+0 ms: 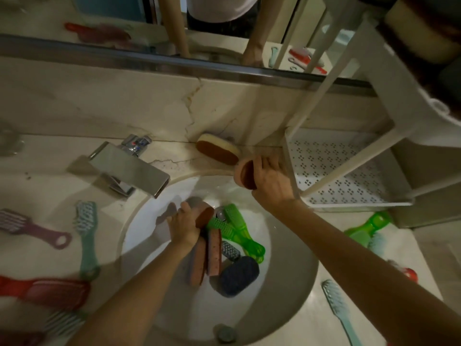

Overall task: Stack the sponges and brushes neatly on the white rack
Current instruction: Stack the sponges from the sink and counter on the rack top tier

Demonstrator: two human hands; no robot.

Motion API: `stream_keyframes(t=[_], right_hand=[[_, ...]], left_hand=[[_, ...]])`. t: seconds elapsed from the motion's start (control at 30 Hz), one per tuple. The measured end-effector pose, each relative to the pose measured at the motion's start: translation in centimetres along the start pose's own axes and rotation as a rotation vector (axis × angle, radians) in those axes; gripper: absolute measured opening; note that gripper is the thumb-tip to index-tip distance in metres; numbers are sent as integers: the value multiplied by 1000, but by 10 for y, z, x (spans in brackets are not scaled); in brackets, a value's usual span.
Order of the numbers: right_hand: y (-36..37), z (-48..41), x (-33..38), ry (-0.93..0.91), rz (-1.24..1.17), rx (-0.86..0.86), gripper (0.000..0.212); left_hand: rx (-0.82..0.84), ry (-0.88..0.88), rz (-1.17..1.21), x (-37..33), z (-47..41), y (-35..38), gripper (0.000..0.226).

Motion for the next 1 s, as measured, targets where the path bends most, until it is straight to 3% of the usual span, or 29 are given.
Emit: stream_keyframes(t=[0.1, 0.27, 0.47, 0.67, 0.87, 1.0], right_hand=[[-11, 19, 2, 34, -117, -17, 73], [-55, 57, 0, 36, -200, -214, 71], [-136, 105, -24, 46, -371, -379, 82], [-232, 147, -59, 36, -418, -622, 64], [-302, 166, -113, 85, -400, -744, 57], [-338, 162, -183, 224, -500, -790, 60]], left_hand=[[-46, 13, 80, -8, 13, -22, 50], [-181, 8, 388, -37, 63, -92, 38], [-430, 112, 664, -98, 130, -195, 47], [-634, 232, 851, -166, 184, -287, 38], [-688, 298, 941, -235, 201, -344, 45], [-545, 340, 967, -299, 189, -370, 46]])
Point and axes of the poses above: each hand's wrist, its own z-axis away from the middle knuckle, its own y-axis out of the palm, x = y × z, the point moved 9 cm from there along -z, towards the middle knuckle, and after that the axes turned 1 degree about y, right-handed, at the moved point
